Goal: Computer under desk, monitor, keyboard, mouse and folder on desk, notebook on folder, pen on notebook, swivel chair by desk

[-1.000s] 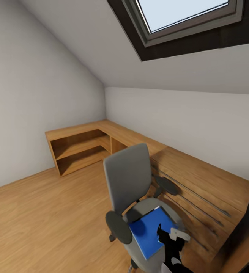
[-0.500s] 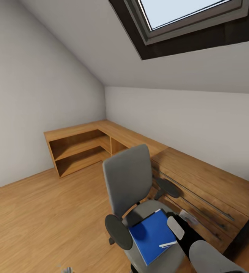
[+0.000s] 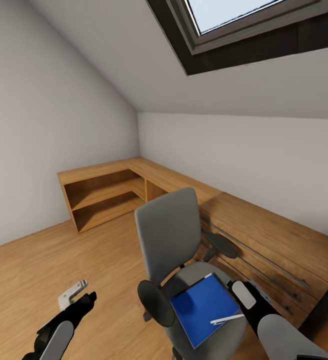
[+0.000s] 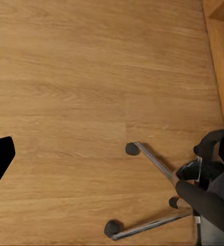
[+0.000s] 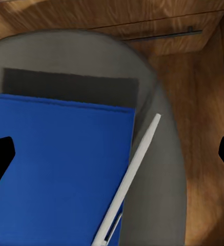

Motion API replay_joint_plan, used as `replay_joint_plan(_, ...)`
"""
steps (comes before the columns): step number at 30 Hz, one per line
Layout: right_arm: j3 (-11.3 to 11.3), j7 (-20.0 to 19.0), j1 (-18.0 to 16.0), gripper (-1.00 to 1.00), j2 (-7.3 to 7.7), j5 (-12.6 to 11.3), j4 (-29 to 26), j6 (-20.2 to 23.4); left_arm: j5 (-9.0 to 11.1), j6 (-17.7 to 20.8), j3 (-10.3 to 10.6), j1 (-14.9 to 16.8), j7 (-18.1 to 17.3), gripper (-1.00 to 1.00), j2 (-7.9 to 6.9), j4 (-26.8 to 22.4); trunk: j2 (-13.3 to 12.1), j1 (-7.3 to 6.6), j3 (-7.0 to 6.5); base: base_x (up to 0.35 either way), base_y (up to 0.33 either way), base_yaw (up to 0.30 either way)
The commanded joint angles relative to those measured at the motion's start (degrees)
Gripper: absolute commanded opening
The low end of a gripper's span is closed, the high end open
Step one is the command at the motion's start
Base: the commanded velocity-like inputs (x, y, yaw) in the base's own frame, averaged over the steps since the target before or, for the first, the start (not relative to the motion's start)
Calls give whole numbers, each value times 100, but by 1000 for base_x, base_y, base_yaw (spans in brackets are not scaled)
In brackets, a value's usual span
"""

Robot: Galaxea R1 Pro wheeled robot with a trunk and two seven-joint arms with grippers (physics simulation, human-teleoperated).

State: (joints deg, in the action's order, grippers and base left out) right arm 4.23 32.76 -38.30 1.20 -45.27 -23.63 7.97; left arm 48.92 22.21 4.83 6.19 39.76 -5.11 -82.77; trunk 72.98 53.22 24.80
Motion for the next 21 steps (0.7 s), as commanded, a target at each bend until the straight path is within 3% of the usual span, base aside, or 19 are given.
replay_joint_plan(1,11,30,-2,100,-6,-19,-4,38,131,50,28,5,84,100,1,95,46,23,25,0,0,0)
replay_joint_plan(6,11,58,-2,100,-13,-128,25,50,239,98,28,5,124,100,-41,530,246,133,115,0,0,8)
replay_joint_plan(9,14,64,-2,100,-14,-202,40,109,256,105,40,5,144,100,-34,434,367,198,169,0,0,147)
replay_joint_plan(11,16,64,-2,100,-11,-392,223,290,257,107,49,5,157,100,-24,406,447,242,210,0,0,188)
replay_joint_plan(12,9,134,-2,100,-10,-646,358,383,259,52,53,5,157,100,-18,396,487,264,229,0,0,42)
replay_joint_plan(17,16,225,-2,100,-7,-737,393,597,259,-11,54,5,154,100,-17,375,687,374,320,0,0,12)
replay_joint_plan(21,13,236,-2,100,0,-968,399,776,258,-15,54,3,151,100,-17,360,848,462,392,0,0,0)
